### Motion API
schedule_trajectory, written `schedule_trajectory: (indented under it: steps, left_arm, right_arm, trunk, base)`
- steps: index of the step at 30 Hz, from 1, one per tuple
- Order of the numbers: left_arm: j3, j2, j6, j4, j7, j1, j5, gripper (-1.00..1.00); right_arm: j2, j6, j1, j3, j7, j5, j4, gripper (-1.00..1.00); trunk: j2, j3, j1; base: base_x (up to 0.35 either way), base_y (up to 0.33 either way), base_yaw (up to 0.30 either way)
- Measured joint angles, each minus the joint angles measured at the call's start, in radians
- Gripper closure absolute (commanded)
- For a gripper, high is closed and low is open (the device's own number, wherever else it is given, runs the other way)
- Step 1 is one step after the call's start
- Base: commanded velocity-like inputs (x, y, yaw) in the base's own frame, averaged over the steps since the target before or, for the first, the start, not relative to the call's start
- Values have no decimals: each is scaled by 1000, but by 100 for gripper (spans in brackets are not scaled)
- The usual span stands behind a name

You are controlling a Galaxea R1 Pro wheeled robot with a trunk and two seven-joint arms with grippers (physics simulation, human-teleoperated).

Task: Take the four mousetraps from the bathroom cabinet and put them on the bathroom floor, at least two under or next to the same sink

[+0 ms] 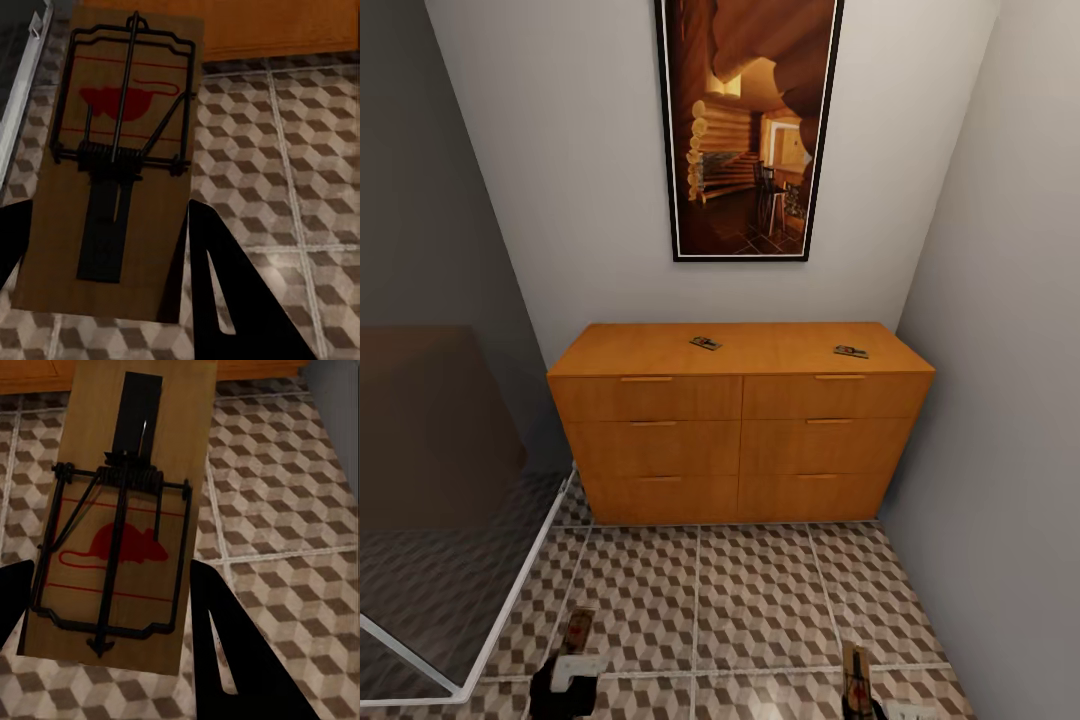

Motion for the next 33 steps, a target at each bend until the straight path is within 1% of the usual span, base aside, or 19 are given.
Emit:
schedule_trajectory:
  steps: [1, 5, 7, 9, 12, 14, 18, 33]
  left_arm:
    - [1, 4, -20, 0, 0, 10, 1, 100]
    - [1, 21, -50, 0, 0, 38, 1, 100]
    - [0, 24, -67, 0, 0, 55, 0, 100]
    - [0, 28, -101, 0, 0, 72, 0, 100]
    - [1, 36, -121, 0, 3, 83, 1, 100]
    - [1, 43, -126, -1, 5, 87, 1, 100]
    - [0, 47, -128, -1, 8, 89, 0, 100]
    - [0, 49, -127, -2, 10, 91, 1, 100]
  right_arm:
    - [-1, 5, 0, 0, 0, 0, -8, 100]
    - [-1, 7, 0, 3, 1, 0, -20, 100]
    - [-1, 6, 0, 4, 1, 0, -21, 100]
    - [-3, 5, 0, 4, 1, 0, -23, 100]
    - [-5, 3, 0, 5, 2, 0, -23, 100]
    - [-7, -4, 0, 5, 3, 0, -23, 100]
    - [-8, -19, 0, 5, 3, 0, -23, 100]
    - [-8, -27, 0, 6, 3, 0, -23, 100]
  trunk:
    - [0, 0, 0]
    - [0, 0, 0]
    - [0, 0, 0]
    - [0, 0, 0]
    - [0, 0, 0]
    - [0, 0, 0]
    - [0, 0, 0]
    - [0, 0, 0]
  base:
    - [0, 0, 0]
    - [0, 0, 0]
    - [0, 0, 0]
    - [0, 0, 0]
    - [0, 0, 0]
    - [0, 0, 0]
    - [0, 0, 0]
    - [0, 0, 0]
